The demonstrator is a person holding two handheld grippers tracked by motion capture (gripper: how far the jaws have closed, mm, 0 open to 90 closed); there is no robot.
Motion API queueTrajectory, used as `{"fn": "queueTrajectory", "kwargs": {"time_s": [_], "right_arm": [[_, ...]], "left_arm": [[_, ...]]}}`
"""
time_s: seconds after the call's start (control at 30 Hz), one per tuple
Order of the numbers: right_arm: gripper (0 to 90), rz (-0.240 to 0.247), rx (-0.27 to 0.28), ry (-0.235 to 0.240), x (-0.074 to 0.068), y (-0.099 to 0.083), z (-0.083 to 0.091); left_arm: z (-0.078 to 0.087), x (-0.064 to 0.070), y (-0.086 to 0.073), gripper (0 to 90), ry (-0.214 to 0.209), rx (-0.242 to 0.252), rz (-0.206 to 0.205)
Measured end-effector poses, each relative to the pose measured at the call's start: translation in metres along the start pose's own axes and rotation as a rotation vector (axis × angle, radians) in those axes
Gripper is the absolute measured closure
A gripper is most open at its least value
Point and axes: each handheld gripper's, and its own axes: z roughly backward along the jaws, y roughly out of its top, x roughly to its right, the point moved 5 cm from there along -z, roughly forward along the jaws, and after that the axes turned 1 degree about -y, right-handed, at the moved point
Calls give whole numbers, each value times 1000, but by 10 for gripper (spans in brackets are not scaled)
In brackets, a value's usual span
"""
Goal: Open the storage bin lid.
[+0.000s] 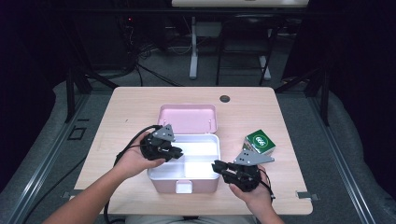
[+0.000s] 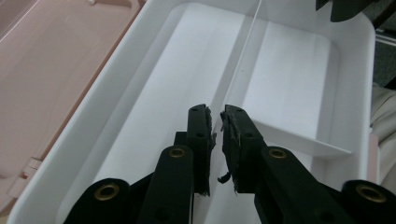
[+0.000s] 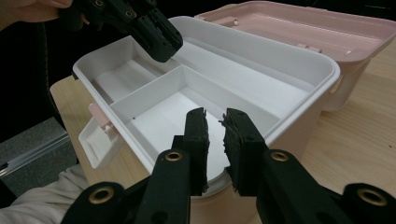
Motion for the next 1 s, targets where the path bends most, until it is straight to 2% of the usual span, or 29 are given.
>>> {"fn": "queueTrajectory", "kwargs": {"time_s": [0.13,0.27,0.5,0.83,1.0], "right_arm": [[786,-2,1,1,1,0,0],[786,-4,3,3,1,0,1],[784,-6,4,1,2,0,2],[783,-15,12,-5,6,1,4],[782,-28,16,-12,9,2,6]], "left_arm": [[-6,-2,0,802,-14,-70,-35],[-11,-1,1,807,-18,-112,-59],[-13,-1,4,830,-13,-167,-96],[-17,-2,11,853,-36,-278,-193],[-21,-2,14,856,-48,-313,-209]]}}
